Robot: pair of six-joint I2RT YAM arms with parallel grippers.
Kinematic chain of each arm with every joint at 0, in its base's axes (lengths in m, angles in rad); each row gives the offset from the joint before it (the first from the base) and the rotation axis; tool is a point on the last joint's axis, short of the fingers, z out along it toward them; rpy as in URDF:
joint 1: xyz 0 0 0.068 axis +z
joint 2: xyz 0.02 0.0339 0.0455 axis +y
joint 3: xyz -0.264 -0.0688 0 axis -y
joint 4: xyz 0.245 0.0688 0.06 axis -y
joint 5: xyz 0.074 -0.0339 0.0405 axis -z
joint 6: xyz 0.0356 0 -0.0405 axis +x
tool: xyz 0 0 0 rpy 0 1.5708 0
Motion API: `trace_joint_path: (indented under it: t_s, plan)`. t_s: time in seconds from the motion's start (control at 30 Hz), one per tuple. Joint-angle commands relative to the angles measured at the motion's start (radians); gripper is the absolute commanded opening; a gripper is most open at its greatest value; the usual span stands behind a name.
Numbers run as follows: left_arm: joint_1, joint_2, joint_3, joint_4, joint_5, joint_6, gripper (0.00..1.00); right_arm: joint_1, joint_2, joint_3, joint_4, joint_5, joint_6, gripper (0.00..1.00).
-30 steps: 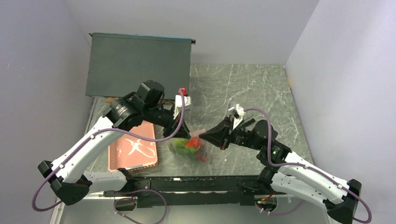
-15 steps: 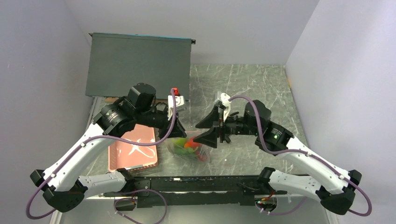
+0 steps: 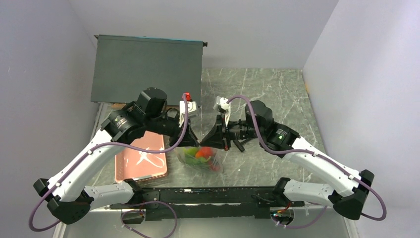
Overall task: Place the food in the zip-top bag and seal the zipper
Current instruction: Zip the zipper food storage bag at the center of the board.
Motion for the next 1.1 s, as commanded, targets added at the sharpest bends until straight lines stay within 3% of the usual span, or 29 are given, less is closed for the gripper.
trace_joint_path:
  t_s: [0.0, 0.1, 0.37, 1.07]
  plan:
    - [0.005, -0.005, 0.036, 0.0, -0.003, 0.001, 0.0, 0.003, -0.084, -0.018, 0.052, 0.172, 0.059, 0.0]
    - [0.005, -0.01, 0.043, -0.024, -0.028, 0.005, 0.0, 0.003, -0.193, -0.104, 0.081, 0.341, 0.088, 0.0]
    - [0.006, -0.005, 0.069, -0.06, -0.045, 0.02, 0.0, 0.001, -0.4, -0.225, 0.112, 0.466, 0.104, 0.0]
    - [0.061, -0.134, -0.012, -0.17, -0.13, 0.084, 0.0, 0.001, -0.617, -0.292, -0.011, 0.689, 0.028, 0.0]
